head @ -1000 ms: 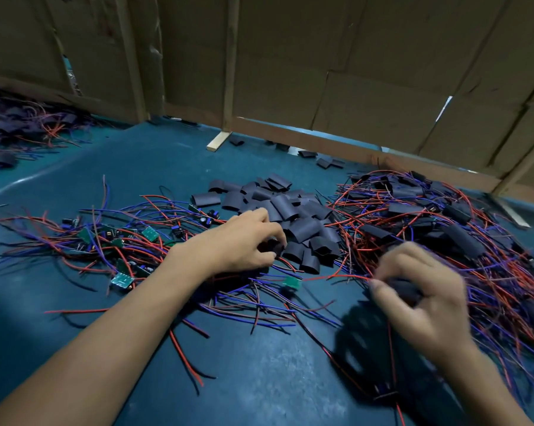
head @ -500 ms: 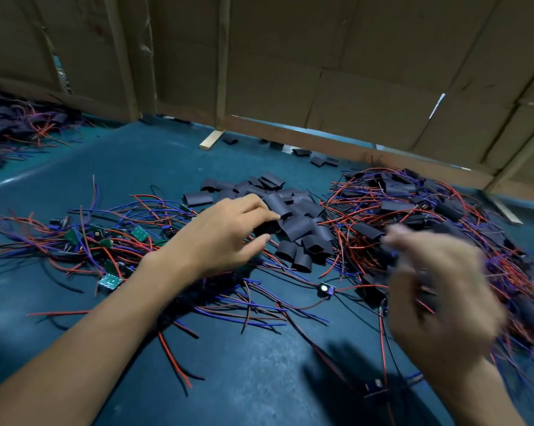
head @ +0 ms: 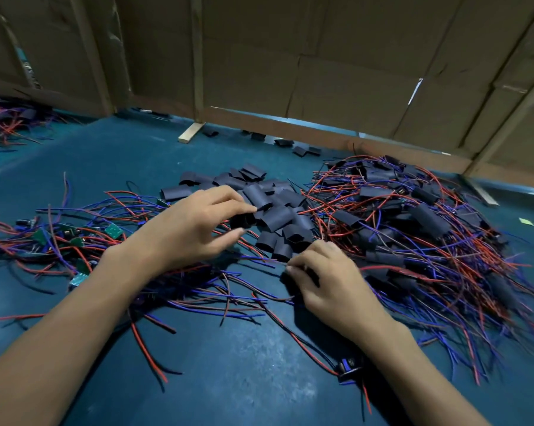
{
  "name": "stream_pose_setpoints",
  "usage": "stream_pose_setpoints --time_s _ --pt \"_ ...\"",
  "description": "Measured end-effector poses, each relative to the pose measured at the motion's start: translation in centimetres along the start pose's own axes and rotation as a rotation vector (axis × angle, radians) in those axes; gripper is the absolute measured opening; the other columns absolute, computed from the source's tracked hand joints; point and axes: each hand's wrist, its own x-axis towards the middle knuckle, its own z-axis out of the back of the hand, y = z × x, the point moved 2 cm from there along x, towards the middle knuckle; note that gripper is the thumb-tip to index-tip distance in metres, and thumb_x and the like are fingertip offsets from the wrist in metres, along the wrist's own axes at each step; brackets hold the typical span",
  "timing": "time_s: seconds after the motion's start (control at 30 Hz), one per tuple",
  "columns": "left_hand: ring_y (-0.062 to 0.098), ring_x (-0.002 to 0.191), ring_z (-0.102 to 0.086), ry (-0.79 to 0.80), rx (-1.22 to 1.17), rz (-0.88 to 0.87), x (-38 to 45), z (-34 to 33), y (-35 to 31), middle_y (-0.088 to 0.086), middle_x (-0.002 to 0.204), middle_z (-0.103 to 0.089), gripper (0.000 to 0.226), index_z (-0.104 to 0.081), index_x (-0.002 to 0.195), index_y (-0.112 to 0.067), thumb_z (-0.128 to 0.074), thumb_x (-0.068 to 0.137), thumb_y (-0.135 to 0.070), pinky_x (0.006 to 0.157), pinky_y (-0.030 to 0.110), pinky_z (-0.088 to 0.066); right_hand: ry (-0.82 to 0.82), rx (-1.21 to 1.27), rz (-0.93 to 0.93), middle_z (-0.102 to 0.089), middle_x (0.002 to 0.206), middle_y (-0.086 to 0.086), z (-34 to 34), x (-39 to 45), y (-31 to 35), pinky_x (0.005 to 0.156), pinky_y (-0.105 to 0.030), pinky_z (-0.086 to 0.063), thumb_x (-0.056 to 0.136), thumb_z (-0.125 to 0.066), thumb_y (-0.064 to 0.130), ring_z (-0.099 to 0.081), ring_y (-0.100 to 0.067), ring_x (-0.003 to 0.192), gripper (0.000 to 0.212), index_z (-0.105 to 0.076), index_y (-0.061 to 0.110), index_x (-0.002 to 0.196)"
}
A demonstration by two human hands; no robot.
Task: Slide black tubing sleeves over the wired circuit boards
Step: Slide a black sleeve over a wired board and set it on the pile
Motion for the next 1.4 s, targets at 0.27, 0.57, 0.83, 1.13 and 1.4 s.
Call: stream_pose_setpoints --time_s 0.27,0.57,0.83,1.13,1.4 --pt "0.014 0.103 -0.064 0.008 -0.12 0.023 -0.4 0.0 0.3 0.001 0.118 -0.063 0.04 -0.066 0.13 -0.009 -0.073 0.091 -0.015 0.093 0.029 -0.049 -0.292 0.277 -0.12 -0.071 0.081 0.005 3.5 -0.9 0.1 0.07 -0.018 -0.048 0.093 -0.072 0.01 -0.067 -0.01 0.075 0.007 -0.078 0.011 0.093" --pt "0.008 0.103 -0.065 0.001 -0.3 0.019 -0.2 -0.1 -0.8 -0.002 0.112 -0.067 0.039 -0.069 0.126 -0.012 -0.076 0.089 -0.022 0.091 0.028 -0.05 -0.428 0.215 -0.071 -0.064 0.078 0.002 3.9 -1.1 0.5 0.069 -0.018 -0.042 0.094 -0.067 0.014 -0.059 -0.01 0.072 0.011 -0.075 0.007 0.092" --pt "0.015 0.101 -0.066 0.017 -0.242 0.016 -0.2 -0.4 -1.5 0.004 0.111 -0.066 0.039 -0.068 0.125 -0.007 -0.076 0.089 -0.018 0.092 0.031 -0.05 -0.433 0.072 0.067 -0.068 0.086 -0.005 3.4 -1.1 0.2 0.075 -0.026 -0.05 0.094 -0.068 0.012 -0.065 -0.021 0.079 0.013 -0.075 0.001 0.096" --pt "0.013 0.106 -0.064 0.025 -0.233 0.015 -0.2 -0.3 -1.5 0.003 0.116 -0.065 0.04 -0.067 0.128 -0.008 -0.074 0.09 -0.013 0.096 0.021 -0.045 -0.424 0.109 0.095 -0.066 0.083 -0.005 3.3 -1.1 0.3 0.071 -0.03 -0.05 0.093 -0.068 0.01 -0.063 -0.021 0.076 0.012 -0.074 0.0 0.093" --pt "0.011 0.114 -0.063 0.032 -0.279 -0.043 -0.2 -0.6 -1.7 -0.001 0.121 -0.064 0.04 -0.067 0.128 -0.013 -0.074 0.089 -0.01 0.097 0.035 -0.049 -0.416 0.134 0.038 -0.065 0.081 -0.003 3.3 -1.2 0.0 0.069 -0.03 -0.047 0.094 -0.068 0.012 -0.062 -0.019 0.075 0.011 -0.074 0.004 0.092"
